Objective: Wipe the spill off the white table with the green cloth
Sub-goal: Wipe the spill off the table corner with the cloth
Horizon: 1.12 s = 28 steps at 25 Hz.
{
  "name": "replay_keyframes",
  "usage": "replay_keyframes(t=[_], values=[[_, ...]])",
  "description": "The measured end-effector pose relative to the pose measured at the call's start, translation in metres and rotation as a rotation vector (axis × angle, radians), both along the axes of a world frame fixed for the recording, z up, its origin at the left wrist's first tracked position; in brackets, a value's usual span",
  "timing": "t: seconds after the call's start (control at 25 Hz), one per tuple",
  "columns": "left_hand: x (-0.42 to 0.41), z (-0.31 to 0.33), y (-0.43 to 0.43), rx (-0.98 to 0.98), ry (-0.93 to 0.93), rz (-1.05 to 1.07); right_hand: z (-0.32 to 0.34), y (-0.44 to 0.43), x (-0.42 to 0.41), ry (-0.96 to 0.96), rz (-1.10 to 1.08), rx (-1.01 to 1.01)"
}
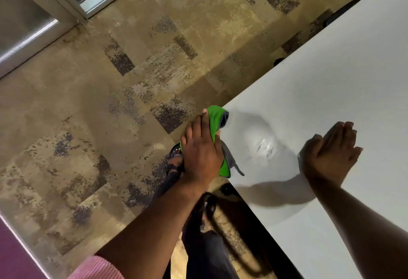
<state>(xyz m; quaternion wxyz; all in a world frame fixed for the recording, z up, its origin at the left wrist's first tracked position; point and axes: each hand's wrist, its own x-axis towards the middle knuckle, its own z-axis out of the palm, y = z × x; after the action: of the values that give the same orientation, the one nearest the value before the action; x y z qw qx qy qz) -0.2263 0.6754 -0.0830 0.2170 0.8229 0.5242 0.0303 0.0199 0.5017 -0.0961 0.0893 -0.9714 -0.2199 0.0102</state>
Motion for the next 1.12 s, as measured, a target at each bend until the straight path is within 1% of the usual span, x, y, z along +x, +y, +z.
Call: replay_keyframes(t=[0.16, 0.24, 0.32, 0.36, 0.4, 0.52, 0.56, 0.6, 0.68, 0.76, 0.92, 1.04, 1.12], values=[[0.011, -0.004, -0.016, -0.027, -0.179, 0.209, -0.003, 0.000, -0.001, -0.012, 0.032, 0.022], [0.017, -0.007, -0.023, -0.009, -0.226, 0.299, -0.006, -0.003, -0.001, -0.010, 0.061, 0.025], [0.020, -0.010, -0.026, 0.036, -0.243, 0.332, -0.006, -0.005, 0.003, 0.010, 0.100, 0.031], [0.020, -0.011, -0.027, 0.046, -0.247, 0.320, -0.005, -0.005, 0.002, 0.003, 0.161, 0.022], [0.019, -0.012, -0.028, 0.053, -0.250, 0.307, -0.001, -0.006, -0.002, -0.010, 0.273, 0.021], [0.017, -0.016, -0.028, 0.081, -0.247, 0.312, 0.006, -0.002, -0.036, 0.010, 0.663, 0.086], [0.018, -0.017, -0.028, 0.085, -0.261, 0.322, 0.007, -0.002, -0.049, 0.033, 0.724, 0.110], [0.018, -0.018, -0.028, 0.082, -0.277, 0.331, 0.007, -0.003, -0.060, 0.055, 0.730, 0.134], [0.021, -0.021, -0.034, 0.064, -0.324, 0.366, 0.006, -0.004, -0.070, 0.088, 0.674, 0.188], [0.026, -0.025, -0.048, 0.019, -0.401, 0.440, 0.004, -0.004, -0.069, 0.071, 0.660, 0.188], [0.042, -0.026, -0.117, -0.075, -0.551, 0.593, 0.000, -0.002, -0.067, 0.061, 0.677, 0.162], [0.045, -0.022, -0.165, -0.072, -0.649, 0.548, -0.004, -0.002, -0.064, 0.057, 0.668, 0.147], [0.043, -0.027, -0.167, -0.059, -0.685, 0.496, -0.006, -0.003, -0.063, 0.049, 0.666, 0.147]])
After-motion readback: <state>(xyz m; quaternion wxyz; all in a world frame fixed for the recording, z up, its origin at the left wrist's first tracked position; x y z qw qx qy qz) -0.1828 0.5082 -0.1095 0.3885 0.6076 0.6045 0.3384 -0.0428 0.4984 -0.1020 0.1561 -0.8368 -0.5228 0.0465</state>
